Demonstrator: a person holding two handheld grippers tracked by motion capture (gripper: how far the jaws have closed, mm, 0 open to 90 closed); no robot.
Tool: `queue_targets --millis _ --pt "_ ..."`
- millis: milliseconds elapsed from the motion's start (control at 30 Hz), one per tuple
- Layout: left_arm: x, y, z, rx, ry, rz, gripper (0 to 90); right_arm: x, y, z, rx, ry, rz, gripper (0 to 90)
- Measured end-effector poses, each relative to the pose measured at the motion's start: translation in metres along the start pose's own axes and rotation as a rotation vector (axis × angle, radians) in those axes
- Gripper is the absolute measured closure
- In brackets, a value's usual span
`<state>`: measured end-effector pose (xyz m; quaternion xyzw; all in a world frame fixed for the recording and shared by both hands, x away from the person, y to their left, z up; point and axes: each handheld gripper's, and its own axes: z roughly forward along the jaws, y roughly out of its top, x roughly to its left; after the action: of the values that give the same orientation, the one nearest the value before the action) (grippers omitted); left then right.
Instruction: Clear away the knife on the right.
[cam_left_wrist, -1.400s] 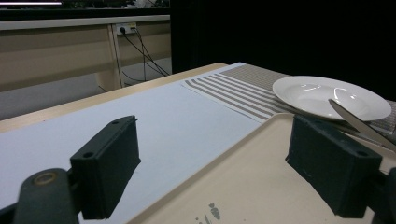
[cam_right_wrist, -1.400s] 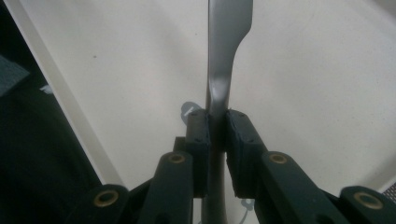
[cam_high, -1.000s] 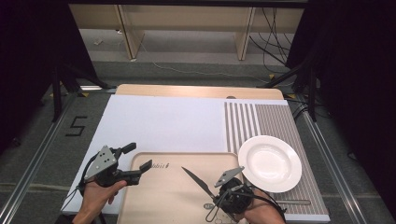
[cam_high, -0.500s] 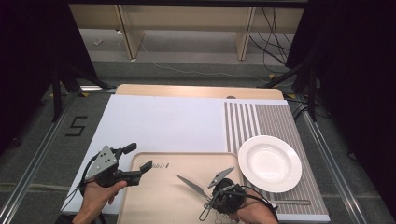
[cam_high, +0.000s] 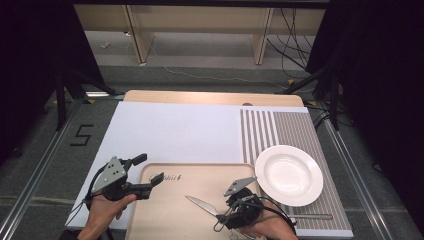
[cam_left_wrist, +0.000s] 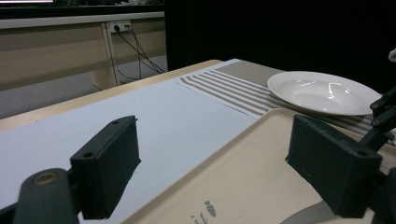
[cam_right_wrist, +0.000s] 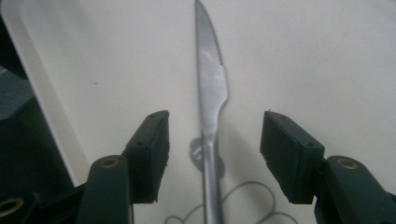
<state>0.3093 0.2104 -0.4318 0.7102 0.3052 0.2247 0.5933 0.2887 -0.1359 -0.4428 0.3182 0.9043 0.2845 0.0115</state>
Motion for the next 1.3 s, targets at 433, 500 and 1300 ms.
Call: queue_targets --millis 433,500,1300 --pt "0.001 0.0 -0.001 -0.008 0.008 -0.006 16.0 0.019 0.003 0.017 -0.026 0.004 -0.09 59.4" --pt "0.001 0.0 0.0 -0.003 0.007 -0.006 16.0 0.02 0.003 0.018 -0.021 0.002 -0.09 60.9" --pt "0.001 -0.001 0.0 0.003 0.014 -0.007 16.0 0.023 0.003 0.034 0.091 -0.117 -0.171 90.0"
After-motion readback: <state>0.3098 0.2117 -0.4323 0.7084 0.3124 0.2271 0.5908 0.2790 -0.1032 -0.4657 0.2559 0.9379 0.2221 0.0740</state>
